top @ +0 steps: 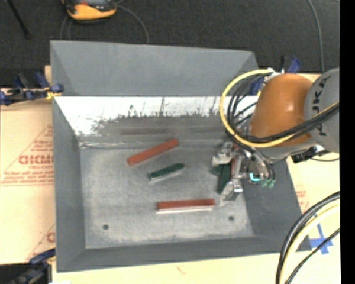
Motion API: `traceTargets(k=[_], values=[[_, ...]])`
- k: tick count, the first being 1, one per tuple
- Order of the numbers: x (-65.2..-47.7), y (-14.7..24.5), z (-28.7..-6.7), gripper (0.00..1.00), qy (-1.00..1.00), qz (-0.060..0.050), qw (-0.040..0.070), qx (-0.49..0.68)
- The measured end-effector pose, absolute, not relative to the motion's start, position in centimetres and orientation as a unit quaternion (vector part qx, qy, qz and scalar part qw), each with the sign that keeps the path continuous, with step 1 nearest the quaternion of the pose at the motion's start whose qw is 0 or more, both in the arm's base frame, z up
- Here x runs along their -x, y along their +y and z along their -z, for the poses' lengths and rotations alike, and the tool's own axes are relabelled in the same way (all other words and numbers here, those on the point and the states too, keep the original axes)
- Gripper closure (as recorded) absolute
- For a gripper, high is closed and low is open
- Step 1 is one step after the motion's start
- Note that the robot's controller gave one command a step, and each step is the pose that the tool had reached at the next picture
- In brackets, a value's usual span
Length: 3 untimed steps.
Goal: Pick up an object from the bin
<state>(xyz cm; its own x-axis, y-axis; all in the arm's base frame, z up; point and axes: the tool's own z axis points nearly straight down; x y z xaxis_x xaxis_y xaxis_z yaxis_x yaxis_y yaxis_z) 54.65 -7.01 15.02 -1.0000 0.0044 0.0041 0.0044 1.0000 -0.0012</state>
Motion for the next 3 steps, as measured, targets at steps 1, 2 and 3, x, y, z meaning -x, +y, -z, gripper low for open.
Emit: traceTargets(k=[1, 2, 3], values=[[-54.8, -7.0, -15.4, 0.00, -1.000, -0.001, -0.002, 0.001], [-54.3, -6.2, -14.1, 0.00, -1.000, -0.002, -0.005, -0.025], [-52.7, -3.5, -7.9, 1.00, -0.999, -0.001, 0.002, -0.038]])
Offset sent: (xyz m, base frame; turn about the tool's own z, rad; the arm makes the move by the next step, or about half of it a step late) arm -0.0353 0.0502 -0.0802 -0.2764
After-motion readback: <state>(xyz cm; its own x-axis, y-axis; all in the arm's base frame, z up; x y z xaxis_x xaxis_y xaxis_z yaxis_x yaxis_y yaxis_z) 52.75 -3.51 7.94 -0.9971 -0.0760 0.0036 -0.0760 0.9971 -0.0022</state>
